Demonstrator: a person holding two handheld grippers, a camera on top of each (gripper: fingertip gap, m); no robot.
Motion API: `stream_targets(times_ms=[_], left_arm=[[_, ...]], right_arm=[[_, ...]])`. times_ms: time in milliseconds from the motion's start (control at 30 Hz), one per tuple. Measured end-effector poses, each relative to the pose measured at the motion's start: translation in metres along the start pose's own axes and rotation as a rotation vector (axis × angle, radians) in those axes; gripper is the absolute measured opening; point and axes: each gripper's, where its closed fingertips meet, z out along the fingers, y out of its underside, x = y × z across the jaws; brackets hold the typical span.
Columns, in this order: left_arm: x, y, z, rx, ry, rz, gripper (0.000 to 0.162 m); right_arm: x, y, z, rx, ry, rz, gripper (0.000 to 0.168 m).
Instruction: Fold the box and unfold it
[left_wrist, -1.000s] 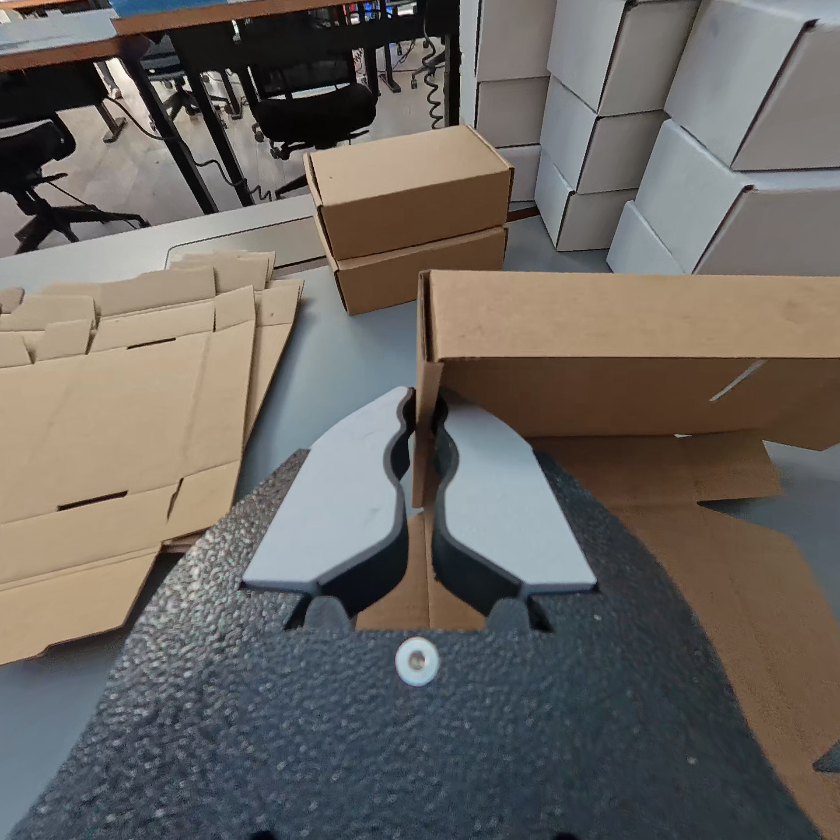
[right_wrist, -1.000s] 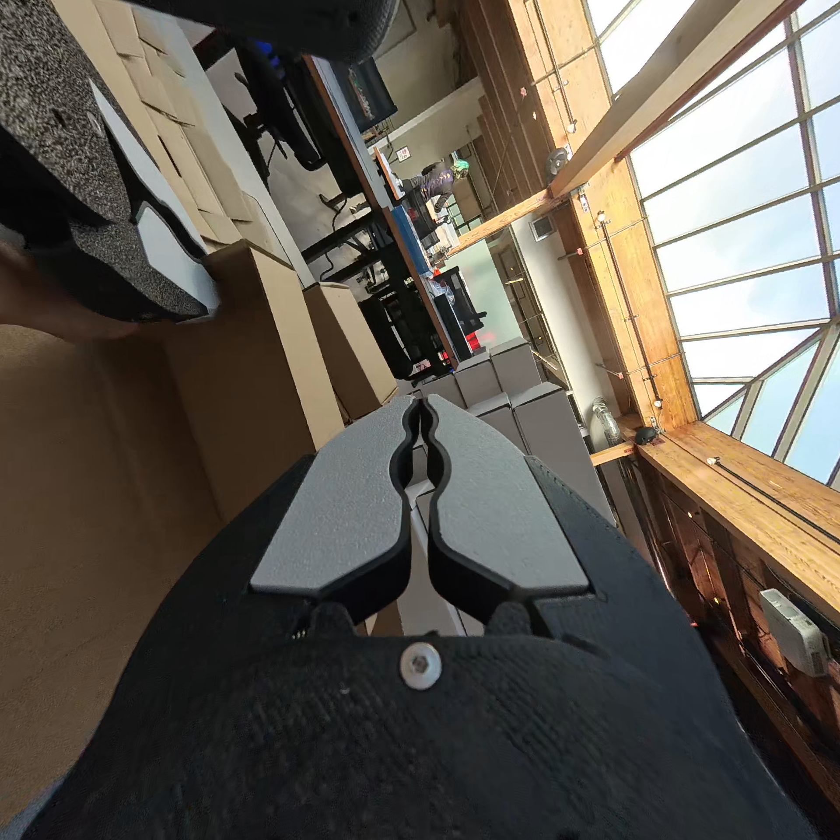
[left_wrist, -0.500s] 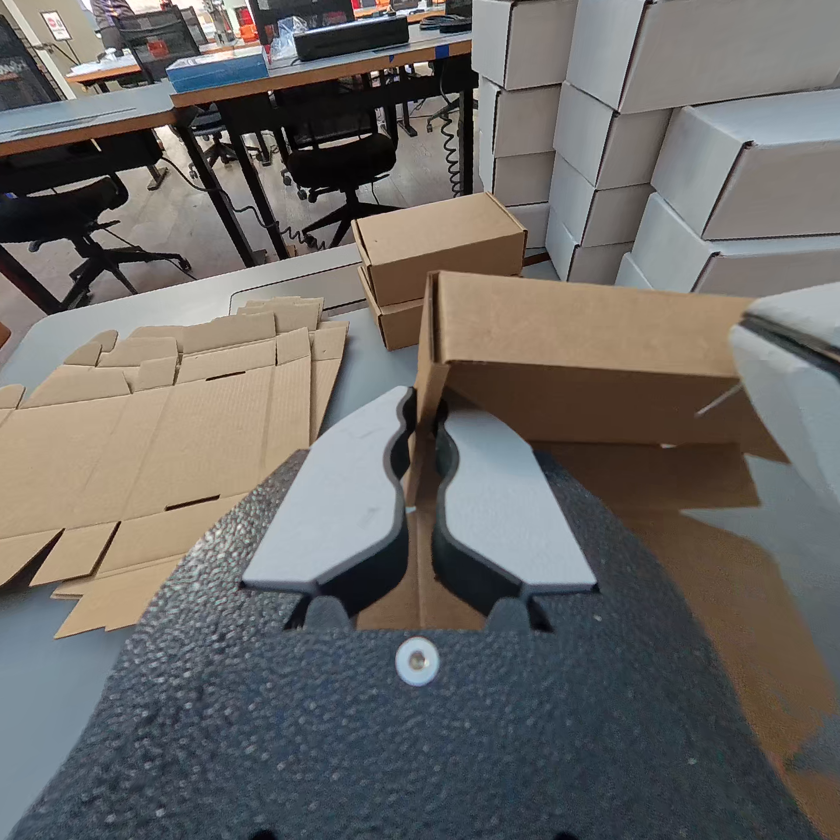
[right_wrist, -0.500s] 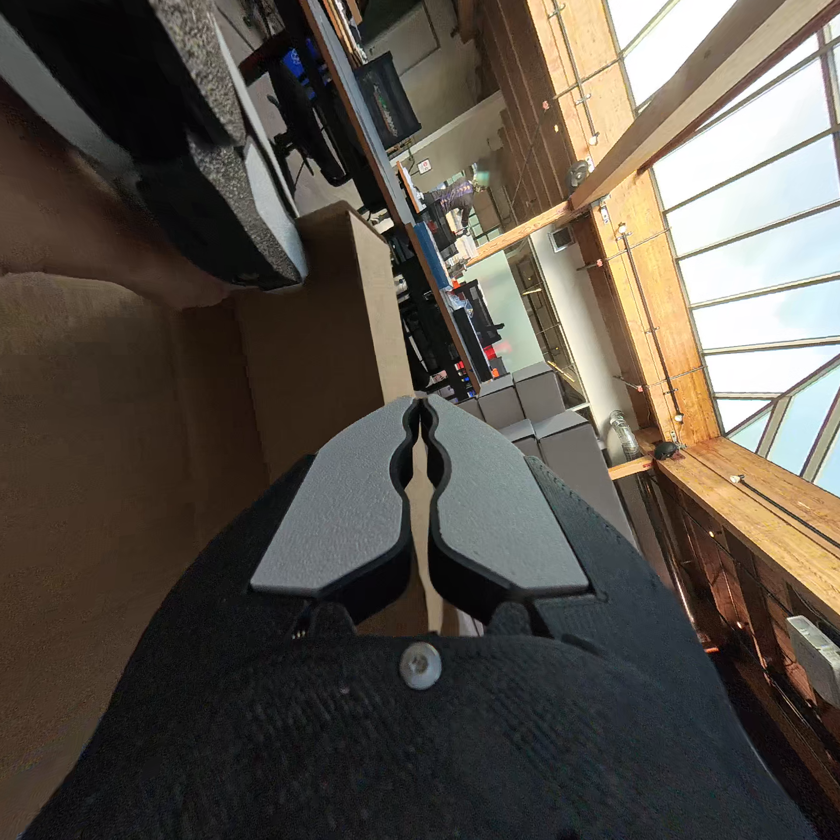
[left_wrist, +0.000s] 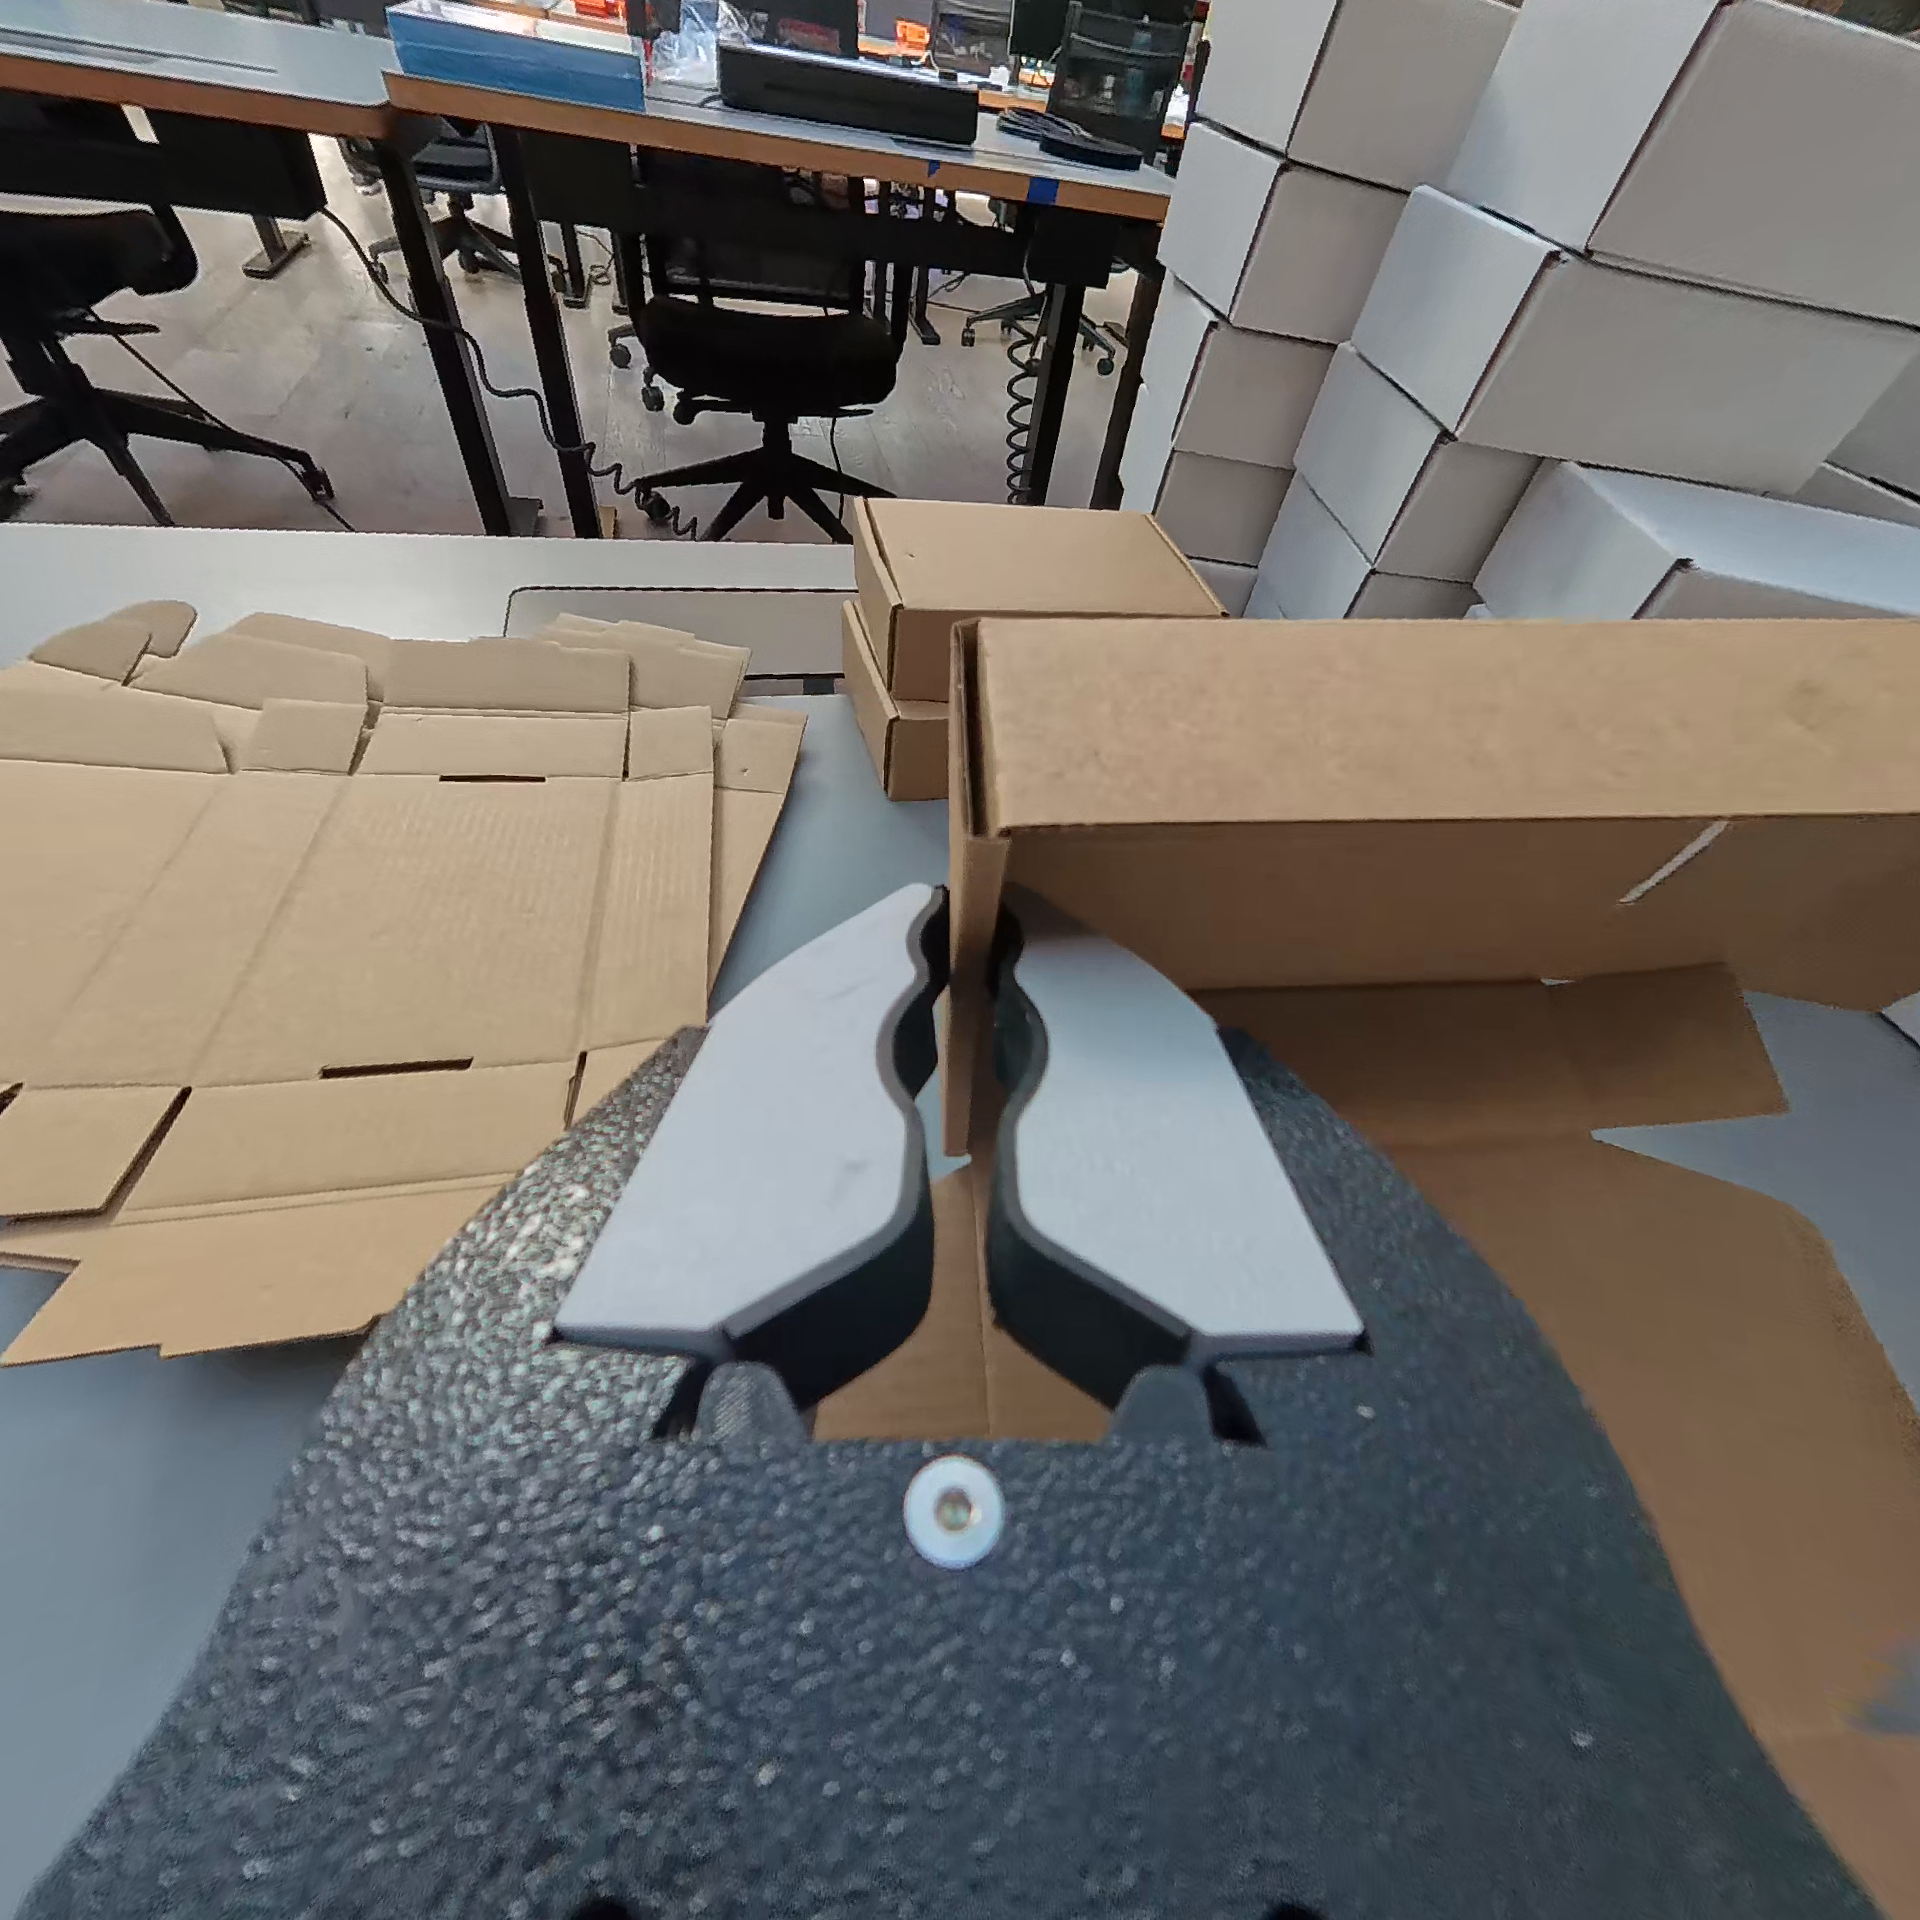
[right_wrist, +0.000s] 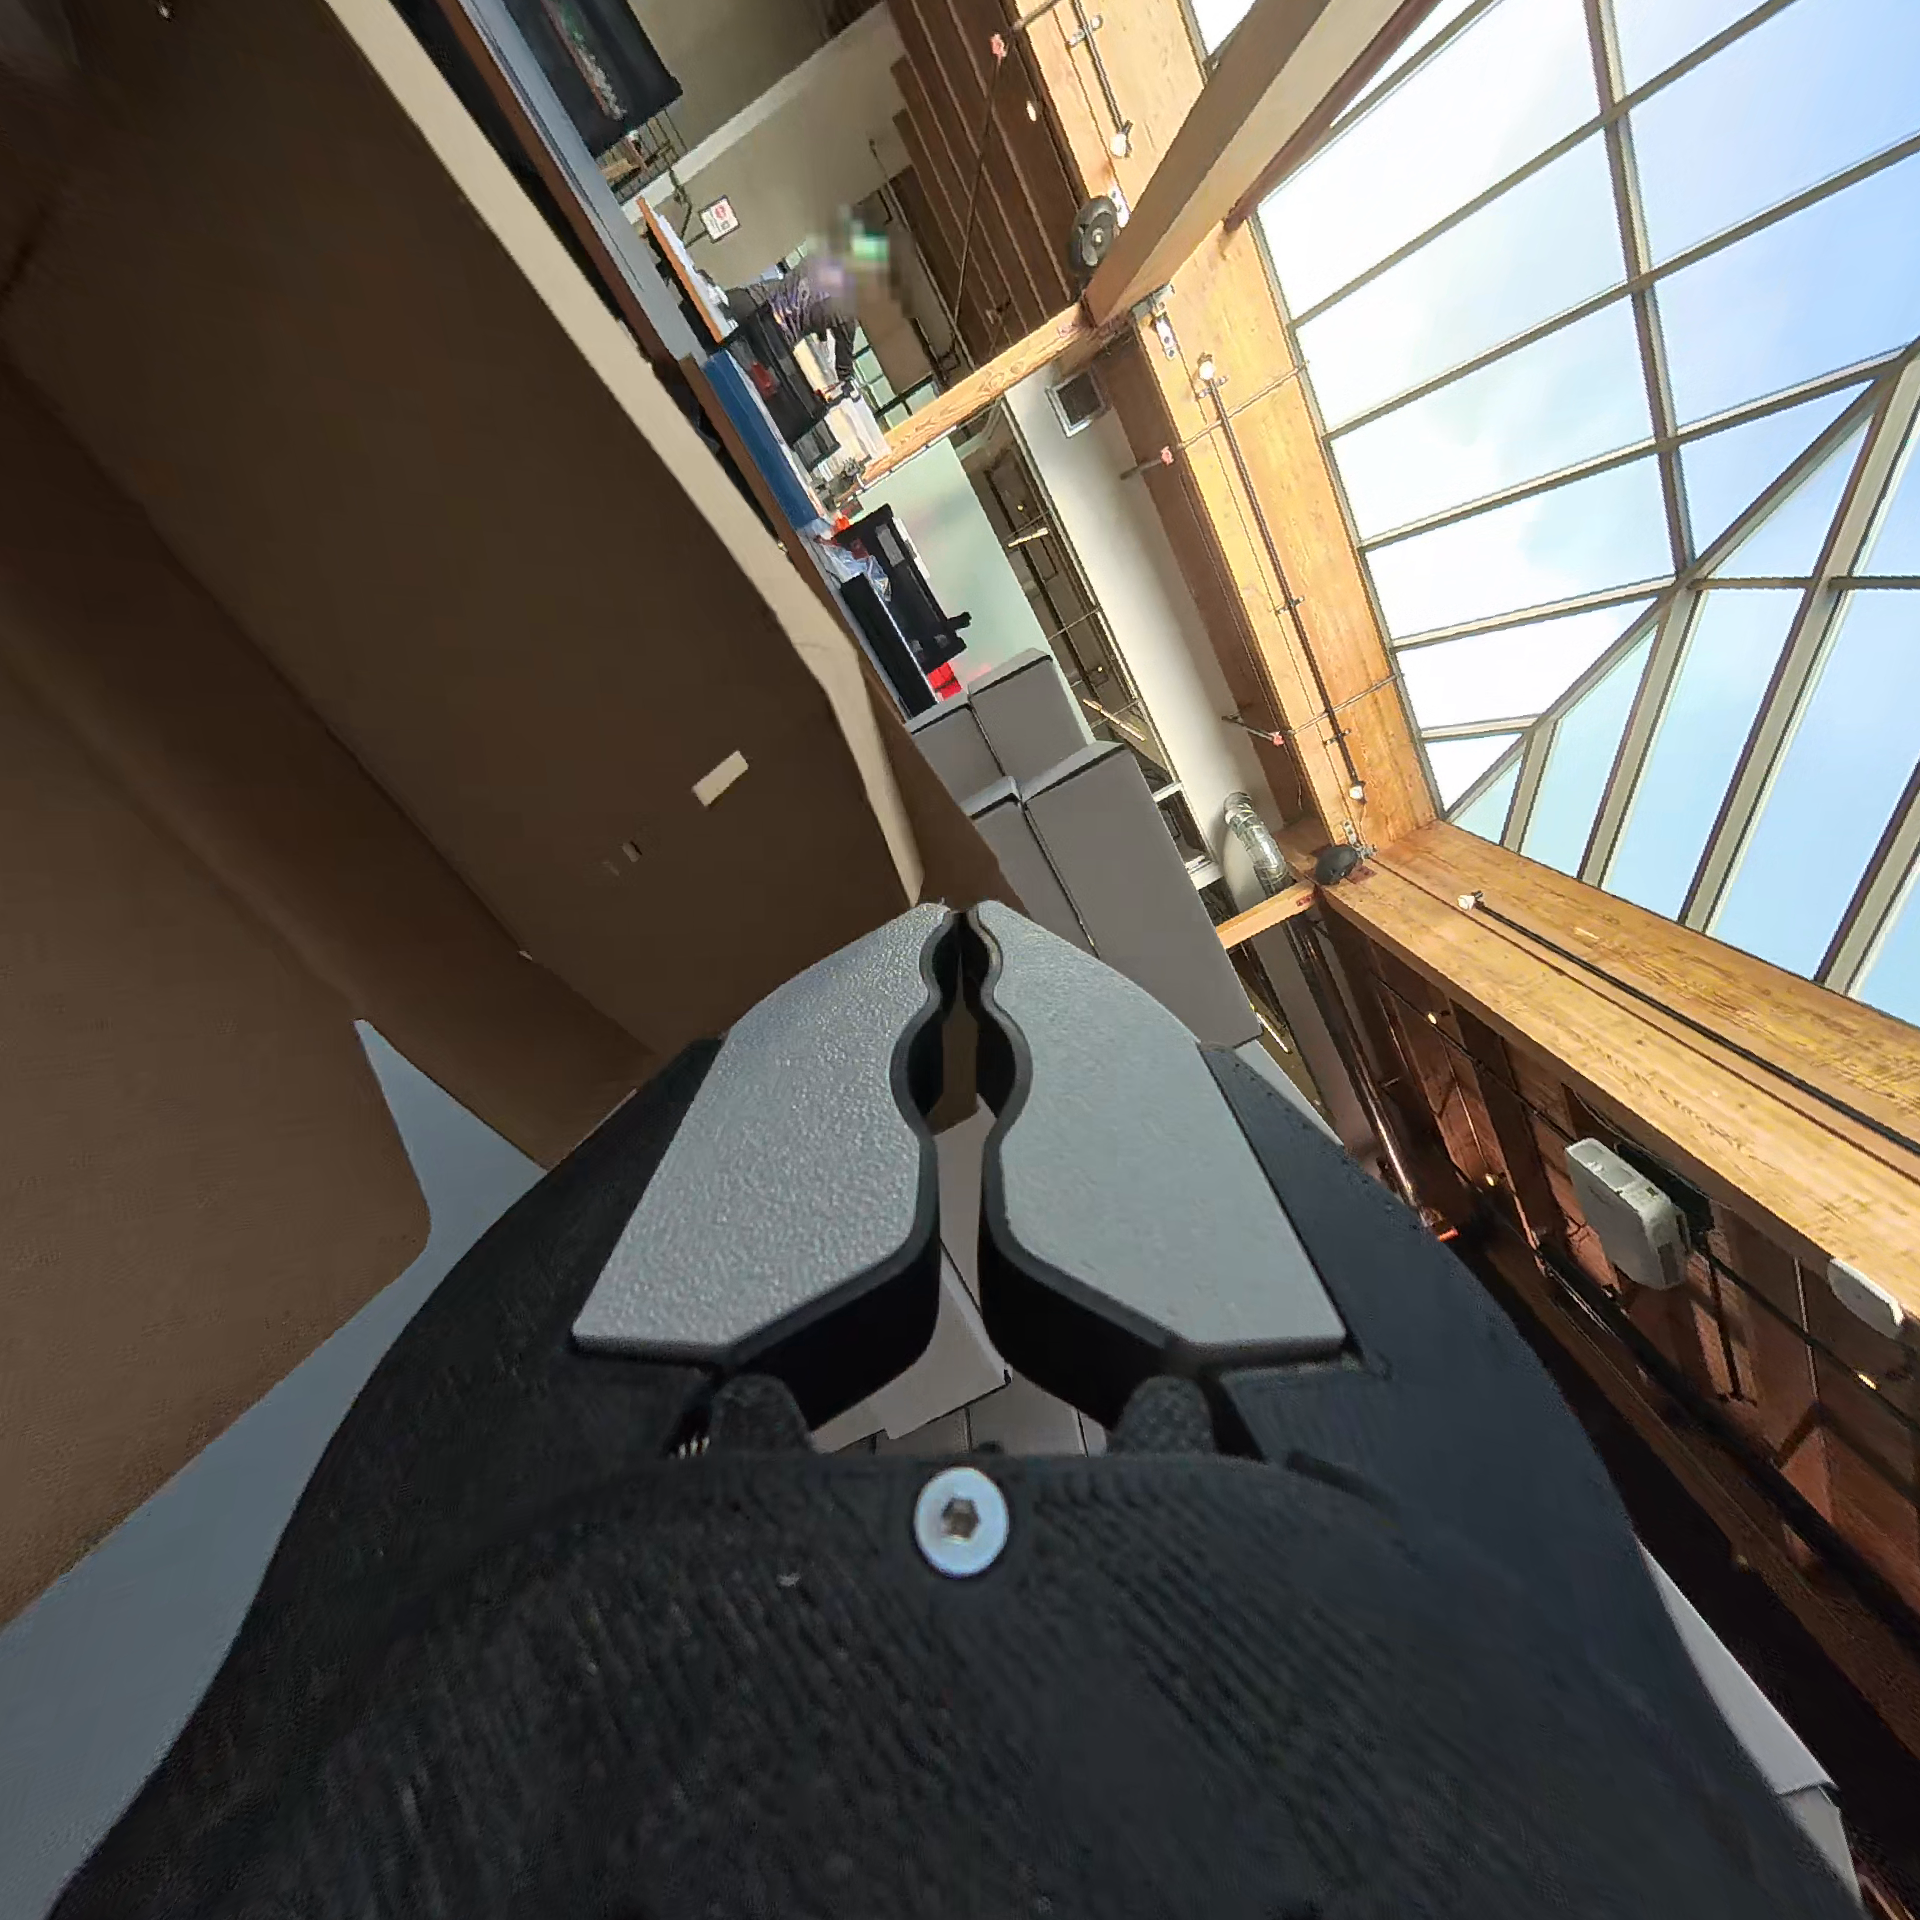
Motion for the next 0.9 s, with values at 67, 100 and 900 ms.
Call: stream_targets(times_ms=[67, 100, 900], left_arm=[[-0.001, -0.003, -0.002, 0.002, 0.014, -0.023, 0.005], [-0.002, -0.005, -0.003, 0.006, 0.017, -0.027, 0.005], [-0.007, -0.028, -0.016, 0.125, 0.054, -0.107, 0.005]], right_arm=[[-0.009, -0.004, -0.001, 0.018, -0.013, -0.020, 0.000], [-0.012, -0.004, -0.001, 0.019, -0.022, -0.017, 0.000], [-0.030, 0.009, -0.015, 0.088, -0.394, 0.772, 0.000]])
